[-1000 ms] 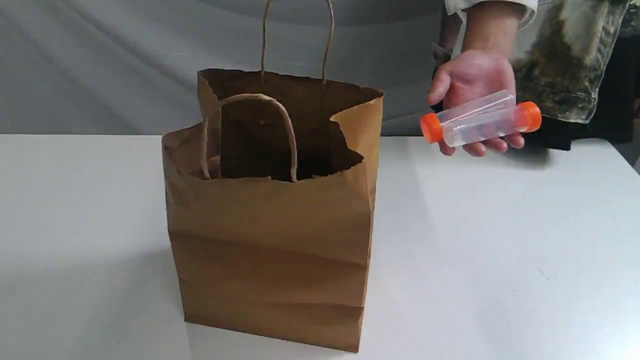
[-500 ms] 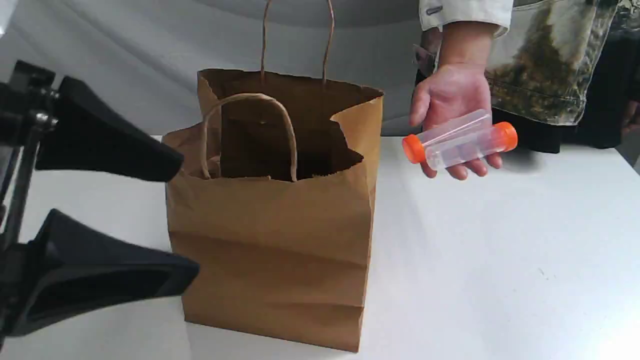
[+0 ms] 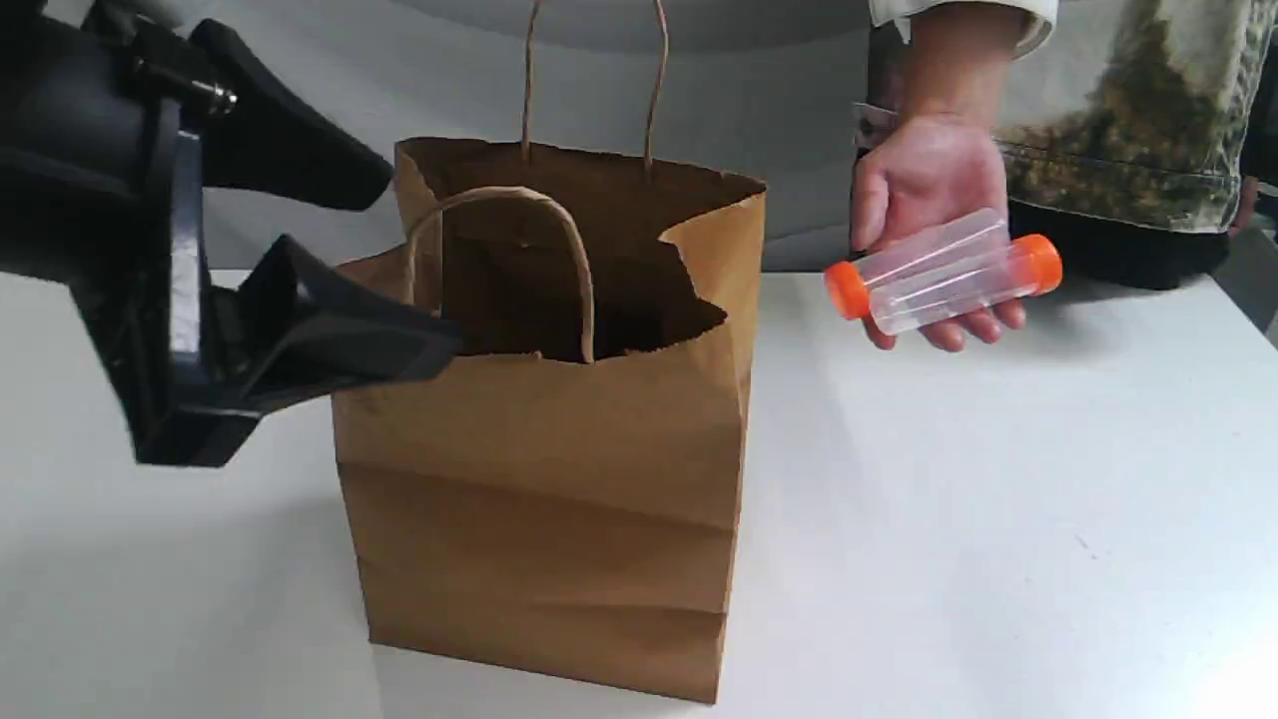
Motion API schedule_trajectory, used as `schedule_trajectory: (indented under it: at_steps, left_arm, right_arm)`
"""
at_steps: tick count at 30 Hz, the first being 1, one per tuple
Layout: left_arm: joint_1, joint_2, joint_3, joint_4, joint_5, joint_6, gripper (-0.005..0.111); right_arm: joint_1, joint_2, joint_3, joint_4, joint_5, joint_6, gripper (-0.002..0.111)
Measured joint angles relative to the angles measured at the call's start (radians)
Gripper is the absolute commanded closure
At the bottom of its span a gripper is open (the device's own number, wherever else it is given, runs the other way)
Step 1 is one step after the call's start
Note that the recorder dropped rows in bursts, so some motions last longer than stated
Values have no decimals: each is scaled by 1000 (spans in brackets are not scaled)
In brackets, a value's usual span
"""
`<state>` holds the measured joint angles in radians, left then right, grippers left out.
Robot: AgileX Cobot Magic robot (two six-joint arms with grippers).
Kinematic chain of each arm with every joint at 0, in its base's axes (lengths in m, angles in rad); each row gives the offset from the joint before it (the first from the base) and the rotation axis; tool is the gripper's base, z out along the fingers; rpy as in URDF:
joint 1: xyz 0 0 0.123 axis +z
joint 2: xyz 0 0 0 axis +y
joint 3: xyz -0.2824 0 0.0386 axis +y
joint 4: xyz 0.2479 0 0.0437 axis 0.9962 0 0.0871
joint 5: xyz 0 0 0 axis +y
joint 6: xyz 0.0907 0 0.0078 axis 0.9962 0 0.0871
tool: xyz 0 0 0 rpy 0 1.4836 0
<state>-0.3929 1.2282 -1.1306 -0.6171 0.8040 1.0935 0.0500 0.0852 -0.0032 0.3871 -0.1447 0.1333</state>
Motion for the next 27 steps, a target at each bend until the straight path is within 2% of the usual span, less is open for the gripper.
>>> schedule_trajectory:
  at_steps: [7, 9, 12, 16, 19, 23, 27]
  left_arm:
    - [0, 92, 0, -72, 11, 5, 33]
    - [0, 97, 0, -83, 12, 5, 38]
    - [0, 97, 0, -90, -2, 5, 55]
    - [0, 97, 0, -92, -22, 5, 88]
    - [0, 97, 0, -94, -22, 18, 107]
    - [0, 97, 0, -96, -22, 81, 107]
    - [0, 97, 0, -96, -17, 106, 107]
  right_arm:
    - [0, 0, 0, 0, 5, 20, 108]
    - [0, 0, 0, 0, 16, 34, 108]
    - [0, 0, 0, 0, 23, 63, 108]
    - [0, 0, 0, 0, 21, 105, 108]
    - [0, 0, -16, 0, 21, 120, 108]
    - [0, -1, -103, -9, 51, 130, 108]
    - [0, 35, -224, -17, 163, 131, 108]
